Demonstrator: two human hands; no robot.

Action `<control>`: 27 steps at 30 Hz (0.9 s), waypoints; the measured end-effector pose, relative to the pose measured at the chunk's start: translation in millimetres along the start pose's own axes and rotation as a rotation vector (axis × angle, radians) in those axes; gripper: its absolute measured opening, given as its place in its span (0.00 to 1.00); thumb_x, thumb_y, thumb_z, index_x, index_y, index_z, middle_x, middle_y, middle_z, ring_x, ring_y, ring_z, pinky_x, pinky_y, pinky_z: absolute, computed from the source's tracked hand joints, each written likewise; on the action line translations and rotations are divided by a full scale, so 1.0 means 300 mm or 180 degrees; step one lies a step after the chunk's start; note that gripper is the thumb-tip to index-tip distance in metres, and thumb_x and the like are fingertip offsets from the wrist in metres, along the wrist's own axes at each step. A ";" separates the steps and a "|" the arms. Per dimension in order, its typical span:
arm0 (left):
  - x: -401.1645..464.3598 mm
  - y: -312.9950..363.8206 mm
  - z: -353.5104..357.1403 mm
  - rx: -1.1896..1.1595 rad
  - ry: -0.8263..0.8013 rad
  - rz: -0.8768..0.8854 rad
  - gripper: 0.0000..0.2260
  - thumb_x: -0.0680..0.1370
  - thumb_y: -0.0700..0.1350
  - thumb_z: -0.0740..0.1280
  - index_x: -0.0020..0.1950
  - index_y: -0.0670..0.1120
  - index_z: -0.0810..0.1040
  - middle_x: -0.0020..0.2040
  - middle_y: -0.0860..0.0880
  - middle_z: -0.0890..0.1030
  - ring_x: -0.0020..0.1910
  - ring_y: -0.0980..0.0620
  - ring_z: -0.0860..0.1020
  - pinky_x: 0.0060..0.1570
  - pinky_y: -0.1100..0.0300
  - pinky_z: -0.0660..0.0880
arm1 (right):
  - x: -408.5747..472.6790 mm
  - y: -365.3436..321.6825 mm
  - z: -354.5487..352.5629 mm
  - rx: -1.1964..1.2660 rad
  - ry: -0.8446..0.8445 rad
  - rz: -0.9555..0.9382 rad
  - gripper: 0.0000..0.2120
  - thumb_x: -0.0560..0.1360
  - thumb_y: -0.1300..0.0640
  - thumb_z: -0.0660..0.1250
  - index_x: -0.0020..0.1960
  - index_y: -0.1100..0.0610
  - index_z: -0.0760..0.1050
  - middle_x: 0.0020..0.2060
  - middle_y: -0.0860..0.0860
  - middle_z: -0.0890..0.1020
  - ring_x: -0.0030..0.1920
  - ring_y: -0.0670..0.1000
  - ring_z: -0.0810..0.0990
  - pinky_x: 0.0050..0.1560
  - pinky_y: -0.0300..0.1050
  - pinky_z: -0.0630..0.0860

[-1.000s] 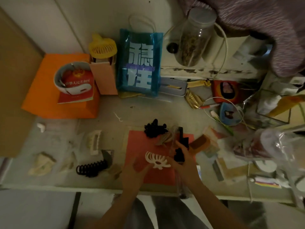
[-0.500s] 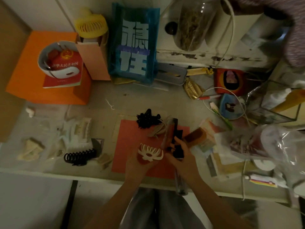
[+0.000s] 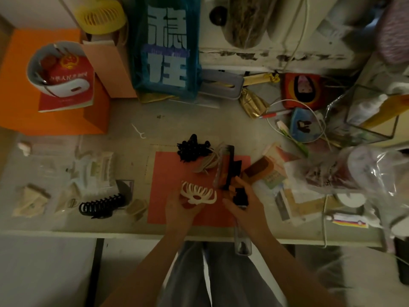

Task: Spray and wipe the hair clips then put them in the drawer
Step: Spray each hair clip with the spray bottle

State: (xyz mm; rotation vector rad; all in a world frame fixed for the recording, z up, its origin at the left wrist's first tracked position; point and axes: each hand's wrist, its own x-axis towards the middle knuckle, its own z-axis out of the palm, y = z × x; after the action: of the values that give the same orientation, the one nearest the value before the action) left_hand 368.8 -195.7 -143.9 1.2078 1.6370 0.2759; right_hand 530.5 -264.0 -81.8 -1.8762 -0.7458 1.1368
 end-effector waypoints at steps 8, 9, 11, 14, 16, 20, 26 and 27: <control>-0.007 -0.012 -0.003 -0.0337 0.0049 0.0108 0.36 0.65 0.42 0.79 0.70 0.42 0.67 0.63 0.47 0.75 0.55 0.54 0.76 0.48 0.72 0.72 | -0.034 0.018 0.016 -0.0063 0.0088 -0.0017 0.27 0.75 0.58 0.69 0.72 0.50 0.65 0.61 0.45 0.76 0.57 0.40 0.75 0.52 0.22 0.69; -0.008 -0.013 -0.004 -0.0399 0.0053 0.0124 0.36 0.65 0.41 0.79 0.69 0.42 0.68 0.63 0.46 0.76 0.55 0.52 0.77 0.48 0.69 0.74 | -0.037 0.020 0.018 -0.0056 0.0102 0.0008 0.27 0.75 0.58 0.69 0.72 0.49 0.65 0.60 0.45 0.77 0.57 0.41 0.76 0.52 0.22 0.70; -0.011 -0.012 -0.009 -0.0528 0.0052 0.0113 0.36 0.65 0.40 0.79 0.68 0.42 0.68 0.61 0.44 0.77 0.55 0.48 0.79 0.53 0.56 0.77 | -0.043 0.024 0.018 -0.0041 0.0154 0.0019 0.26 0.75 0.58 0.70 0.70 0.49 0.66 0.59 0.46 0.78 0.56 0.39 0.76 0.51 0.22 0.70; -0.020 -0.018 -0.022 -0.0504 0.0091 0.0174 0.35 0.65 0.39 0.79 0.68 0.42 0.68 0.61 0.44 0.77 0.54 0.48 0.79 0.53 0.55 0.77 | -0.053 0.025 0.019 0.0007 0.0196 0.0007 0.26 0.75 0.59 0.70 0.70 0.52 0.67 0.58 0.46 0.79 0.54 0.34 0.75 0.51 0.22 0.70; -0.031 -0.021 -0.032 -0.0624 0.0073 0.0138 0.35 0.64 0.38 0.79 0.67 0.41 0.68 0.60 0.43 0.78 0.54 0.47 0.79 0.56 0.49 0.78 | -0.058 0.023 0.021 0.0050 0.0169 -0.0007 0.25 0.75 0.60 0.70 0.69 0.51 0.67 0.57 0.45 0.79 0.53 0.32 0.76 0.51 0.23 0.71; -0.057 -0.005 -0.065 -0.0783 0.0004 0.0171 0.34 0.65 0.39 0.79 0.67 0.43 0.69 0.57 0.46 0.79 0.51 0.52 0.80 0.51 0.56 0.80 | -0.060 0.000 0.031 0.0137 0.0162 -0.0035 0.25 0.74 0.59 0.70 0.68 0.47 0.68 0.55 0.42 0.78 0.52 0.29 0.76 0.48 0.22 0.71; -0.096 0.141 -0.141 -0.0648 0.0264 0.0847 0.29 0.66 0.36 0.78 0.64 0.45 0.71 0.53 0.56 0.78 0.49 0.69 0.78 0.46 0.72 0.76 | -0.018 -0.107 0.032 0.0371 0.0093 -0.0190 0.28 0.72 0.60 0.72 0.67 0.46 0.67 0.59 0.49 0.78 0.59 0.43 0.77 0.56 0.35 0.76; -0.102 0.181 -0.156 -0.0693 0.0296 0.0923 0.29 0.66 0.36 0.78 0.64 0.44 0.72 0.55 0.51 0.79 0.53 0.61 0.79 0.53 0.63 0.78 | -0.006 -0.138 0.030 0.0383 0.0054 -0.0244 0.28 0.72 0.60 0.73 0.67 0.46 0.67 0.61 0.51 0.78 0.60 0.48 0.77 0.59 0.43 0.77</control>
State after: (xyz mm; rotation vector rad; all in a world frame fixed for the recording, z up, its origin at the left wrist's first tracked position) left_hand 360.0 -177.8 -68.7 1.2769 1.4634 0.6841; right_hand 518.3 -241.5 -48.1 -1.7408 -0.7179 1.0920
